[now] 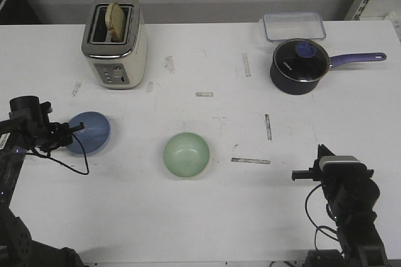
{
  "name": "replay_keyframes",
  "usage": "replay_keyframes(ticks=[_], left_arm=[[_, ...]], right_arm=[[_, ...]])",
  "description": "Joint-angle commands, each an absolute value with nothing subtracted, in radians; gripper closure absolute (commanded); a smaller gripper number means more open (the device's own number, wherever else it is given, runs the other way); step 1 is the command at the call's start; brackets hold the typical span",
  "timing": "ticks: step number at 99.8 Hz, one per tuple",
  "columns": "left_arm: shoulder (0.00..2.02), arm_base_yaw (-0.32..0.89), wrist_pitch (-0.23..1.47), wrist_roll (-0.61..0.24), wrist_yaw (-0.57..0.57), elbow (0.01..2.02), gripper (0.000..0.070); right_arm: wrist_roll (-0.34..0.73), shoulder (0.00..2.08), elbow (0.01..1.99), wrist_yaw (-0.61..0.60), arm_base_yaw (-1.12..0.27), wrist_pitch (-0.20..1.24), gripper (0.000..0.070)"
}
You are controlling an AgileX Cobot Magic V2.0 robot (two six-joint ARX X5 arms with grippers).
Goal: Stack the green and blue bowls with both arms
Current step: 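Lift the blue bowl with the left gripper and lower it into the green bowl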
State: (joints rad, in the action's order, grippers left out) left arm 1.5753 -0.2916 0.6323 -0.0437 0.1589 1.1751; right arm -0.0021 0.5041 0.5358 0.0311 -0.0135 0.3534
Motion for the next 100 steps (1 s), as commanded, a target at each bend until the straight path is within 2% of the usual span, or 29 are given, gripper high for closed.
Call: replay_keyframes(ticks=[1, 17, 35, 49, 64, 86, 100], left_arm=[[1.584, -0.296, 0.62, -0.051, 0.161, 1.196, 0.07], [1.575, -0.293, 0.579, -0.12, 0.18, 1.224, 0.07], [1.538, -0.277, 0.581, -0.179, 0.315, 1.325, 0.07], [1.484, -0.212, 0.605, -0.211, 0.385, 1.407, 0.07], [1.404, -0.066, 0.625, -0.211, 0.401, 1.429, 0.07], [1.383, 0.229, 0.67, -0.194, 0.399, 1.429, 0.07], [1.427, 0.388, 0.714, -0.167, 0.343, 1.429, 0.07]], right_arm=[[0.004, 0.505, 0.538, 0.033, -0.015, 0.34, 0.07], [0.003, 0.505, 0.538, 0.033, -0.015, 0.34, 0.07], [0.003, 0.505, 0.538, 0.033, -0.015, 0.34, 0.07], [0.003, 0.505, 0.538, 0.033, -0.015, 0.34, 0.07], [0.004, 0.505, 0.538, 0.033, -0.015, 0.34, 0.07], [0.004, 0.505, 0.538, 0.033, -0.015, 0.34, 0.0699], [0.004, 0.506, 0.538, 0.033, -0.015, 0.34, 0.07]])
